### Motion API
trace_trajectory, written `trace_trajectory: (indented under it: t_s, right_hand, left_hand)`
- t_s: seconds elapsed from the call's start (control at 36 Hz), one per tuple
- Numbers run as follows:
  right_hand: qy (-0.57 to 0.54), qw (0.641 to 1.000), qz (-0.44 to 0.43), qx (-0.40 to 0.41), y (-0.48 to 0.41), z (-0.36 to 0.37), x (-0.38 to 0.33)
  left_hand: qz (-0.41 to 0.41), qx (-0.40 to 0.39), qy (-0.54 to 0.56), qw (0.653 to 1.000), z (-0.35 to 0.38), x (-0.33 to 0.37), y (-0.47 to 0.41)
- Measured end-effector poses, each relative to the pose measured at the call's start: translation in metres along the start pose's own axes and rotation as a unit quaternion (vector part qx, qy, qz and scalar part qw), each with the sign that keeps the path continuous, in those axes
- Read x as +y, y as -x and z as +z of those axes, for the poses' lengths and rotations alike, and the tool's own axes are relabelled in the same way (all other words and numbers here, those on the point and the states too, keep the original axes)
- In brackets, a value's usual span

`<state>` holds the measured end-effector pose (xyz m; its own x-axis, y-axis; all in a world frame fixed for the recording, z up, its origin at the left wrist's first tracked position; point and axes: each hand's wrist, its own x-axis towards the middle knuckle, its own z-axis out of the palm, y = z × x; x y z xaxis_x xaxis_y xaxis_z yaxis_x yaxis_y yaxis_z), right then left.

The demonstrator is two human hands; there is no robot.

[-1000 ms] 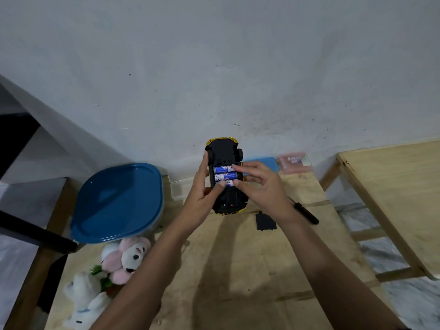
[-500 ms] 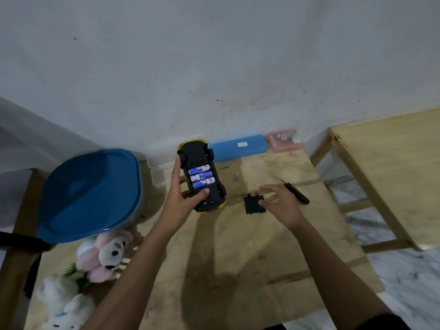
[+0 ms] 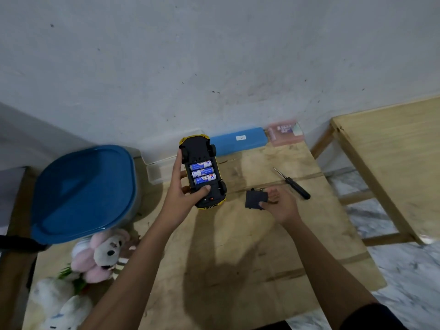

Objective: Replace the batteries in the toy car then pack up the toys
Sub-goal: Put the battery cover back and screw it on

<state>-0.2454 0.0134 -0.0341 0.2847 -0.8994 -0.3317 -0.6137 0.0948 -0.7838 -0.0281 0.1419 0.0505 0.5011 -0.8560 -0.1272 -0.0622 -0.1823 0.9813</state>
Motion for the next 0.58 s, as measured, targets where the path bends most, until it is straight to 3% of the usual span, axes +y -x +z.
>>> trace_trajectory:
  t_s: [0.22,0.42,0.58]
  right_hand:
    - [-0.16,0.987,0.01,-0.03,-0.001,-0.024,-0.036]
    - [-0.234,0.955,-0.175,-0.052,0.022,-0.06,-0.117]
    - [-0.206,0.946,-0.226,-0.109,0.03,-0.058,-0.156]
  left_hand:
    - [0.008,-0.016,0.008,1.0,0.006,0.014,0.002]
    - [-0.001,-0.036,0.023,0.999,0.009,0.027,0.004]
    - [-0.003,-0.073,0.021,0.997,0.018,0.033,0.005]
